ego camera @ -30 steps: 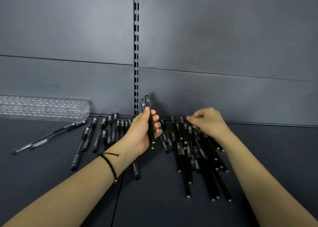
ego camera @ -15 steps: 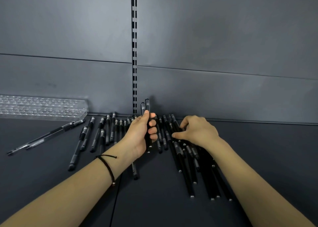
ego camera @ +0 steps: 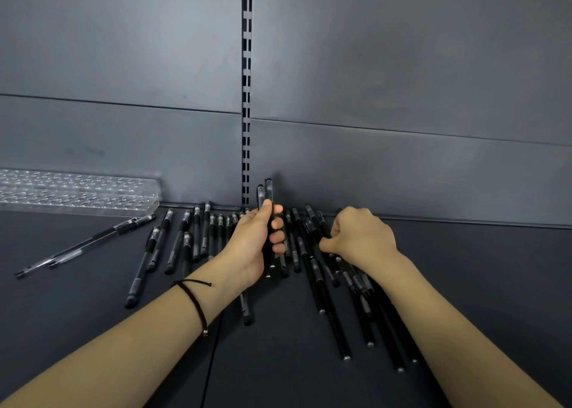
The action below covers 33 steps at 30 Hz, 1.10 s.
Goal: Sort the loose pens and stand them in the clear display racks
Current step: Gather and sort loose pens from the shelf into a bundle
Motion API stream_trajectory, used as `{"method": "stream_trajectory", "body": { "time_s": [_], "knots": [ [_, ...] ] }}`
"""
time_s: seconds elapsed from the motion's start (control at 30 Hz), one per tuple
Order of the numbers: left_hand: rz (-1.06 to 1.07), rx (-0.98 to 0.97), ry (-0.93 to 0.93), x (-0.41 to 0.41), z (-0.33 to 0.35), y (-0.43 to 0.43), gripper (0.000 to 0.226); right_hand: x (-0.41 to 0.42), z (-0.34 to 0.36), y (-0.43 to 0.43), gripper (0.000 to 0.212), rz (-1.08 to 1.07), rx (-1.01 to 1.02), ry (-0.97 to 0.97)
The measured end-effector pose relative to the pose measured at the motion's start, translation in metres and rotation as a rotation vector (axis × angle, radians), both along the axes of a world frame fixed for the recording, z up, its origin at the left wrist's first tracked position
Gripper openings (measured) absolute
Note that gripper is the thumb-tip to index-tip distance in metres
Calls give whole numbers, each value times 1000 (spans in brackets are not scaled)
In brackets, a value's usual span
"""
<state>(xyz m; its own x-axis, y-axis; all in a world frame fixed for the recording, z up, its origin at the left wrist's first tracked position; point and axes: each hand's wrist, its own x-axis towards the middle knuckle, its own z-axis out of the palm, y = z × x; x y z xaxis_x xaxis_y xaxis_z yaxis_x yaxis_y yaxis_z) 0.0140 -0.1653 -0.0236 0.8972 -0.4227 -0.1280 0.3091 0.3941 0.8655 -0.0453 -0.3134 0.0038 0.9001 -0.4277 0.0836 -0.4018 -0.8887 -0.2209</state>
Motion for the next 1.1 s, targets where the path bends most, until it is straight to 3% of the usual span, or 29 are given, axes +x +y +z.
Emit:
{"method": "stream_trajectory", "body": {
  "time_s": [0.17, 0.3, 0.53, 0.63, 0.73, 0.83, 1.1],
  "knots": [
    [-6, 8, -5, -1, 1, 0, 24, -1, -2, -3, 20, 37, 63, -21],
    [2, 7, -8, -1, 0, -1, 24, 1, -5, -5, 25, 102, 223, 5],
    [18, -1, 9, -1, 1, 0, 23, 3, -6, -7, 22, 62, 263, -21],
    [25, -25, 29, 0, 1, 0, 20, 2, -5, -12, 17, 29, 463, -204],
    [12, -59, 64, 0, 2, 1, 19, -4, 2, -9, 16, 72, 871, -372],
    [-25, -154, 96, 1, 3, -1, 22, -7, 3, 3, 18, 118, 1044, -242],
    [-102, -240, 72, -4, 3, -2, 33, -6, -4, 20, 20, 204, 1039, -136]
  ]
}}
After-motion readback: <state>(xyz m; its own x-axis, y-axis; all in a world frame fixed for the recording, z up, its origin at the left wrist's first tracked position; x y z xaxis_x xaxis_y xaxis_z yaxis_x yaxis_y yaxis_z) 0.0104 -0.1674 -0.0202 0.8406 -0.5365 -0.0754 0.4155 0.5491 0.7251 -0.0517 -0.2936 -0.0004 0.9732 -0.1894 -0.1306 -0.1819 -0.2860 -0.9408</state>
